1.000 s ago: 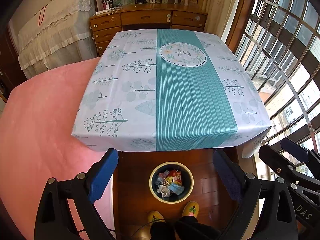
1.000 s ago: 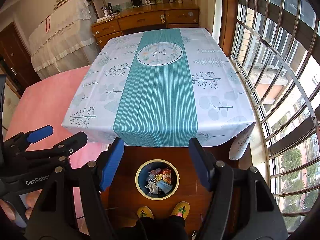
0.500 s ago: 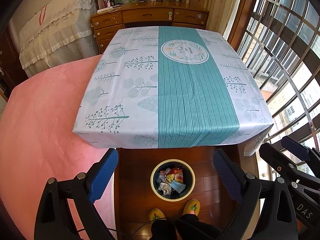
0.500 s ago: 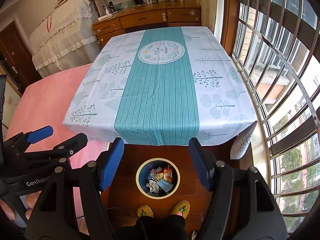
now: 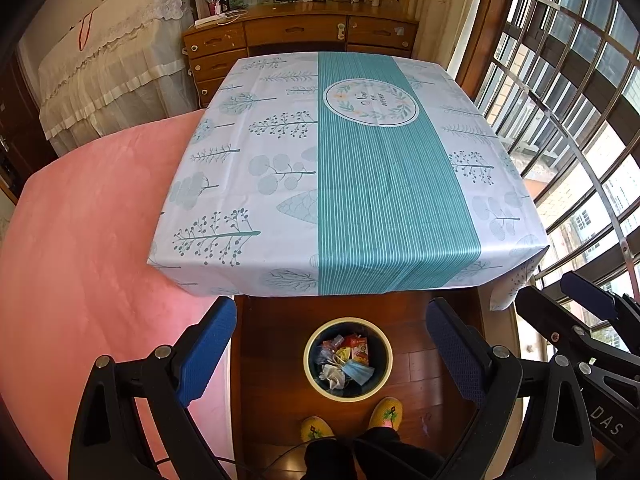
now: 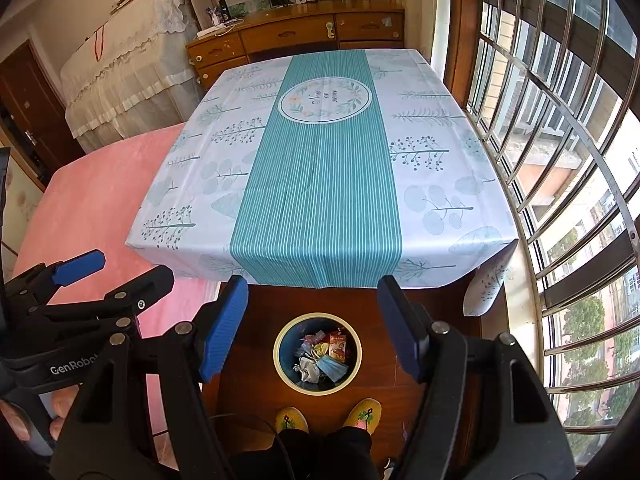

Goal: Collect trash

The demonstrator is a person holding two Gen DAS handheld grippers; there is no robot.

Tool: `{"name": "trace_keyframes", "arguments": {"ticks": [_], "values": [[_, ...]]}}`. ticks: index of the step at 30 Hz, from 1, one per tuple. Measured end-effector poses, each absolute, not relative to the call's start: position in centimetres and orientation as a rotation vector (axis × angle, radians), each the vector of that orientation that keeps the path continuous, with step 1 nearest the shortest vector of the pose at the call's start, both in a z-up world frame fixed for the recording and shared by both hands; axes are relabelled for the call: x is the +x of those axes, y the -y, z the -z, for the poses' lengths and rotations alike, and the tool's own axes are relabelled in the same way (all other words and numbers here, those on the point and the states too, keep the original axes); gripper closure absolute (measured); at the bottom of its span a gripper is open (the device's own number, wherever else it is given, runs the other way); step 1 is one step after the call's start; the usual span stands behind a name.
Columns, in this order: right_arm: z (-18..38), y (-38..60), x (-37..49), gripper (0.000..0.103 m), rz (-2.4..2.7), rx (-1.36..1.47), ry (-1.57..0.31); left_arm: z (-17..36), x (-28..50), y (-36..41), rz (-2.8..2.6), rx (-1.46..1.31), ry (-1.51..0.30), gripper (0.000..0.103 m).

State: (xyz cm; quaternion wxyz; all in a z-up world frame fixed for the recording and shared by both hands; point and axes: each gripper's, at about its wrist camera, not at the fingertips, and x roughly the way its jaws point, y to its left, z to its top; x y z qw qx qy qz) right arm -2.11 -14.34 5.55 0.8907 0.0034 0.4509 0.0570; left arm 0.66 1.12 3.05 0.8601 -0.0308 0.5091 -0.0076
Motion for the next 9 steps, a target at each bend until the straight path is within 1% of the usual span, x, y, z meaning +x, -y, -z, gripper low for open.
{"name": "trace_keyframes", "arguments": {"ticks": [9], "values": [[-5.47, 14.34, -1.98, 0.038, -0.122, 0.009, -0.933, -3.36, 0.86, -1.38, 0.015, -0.056, -1.057, 0.006]]}}
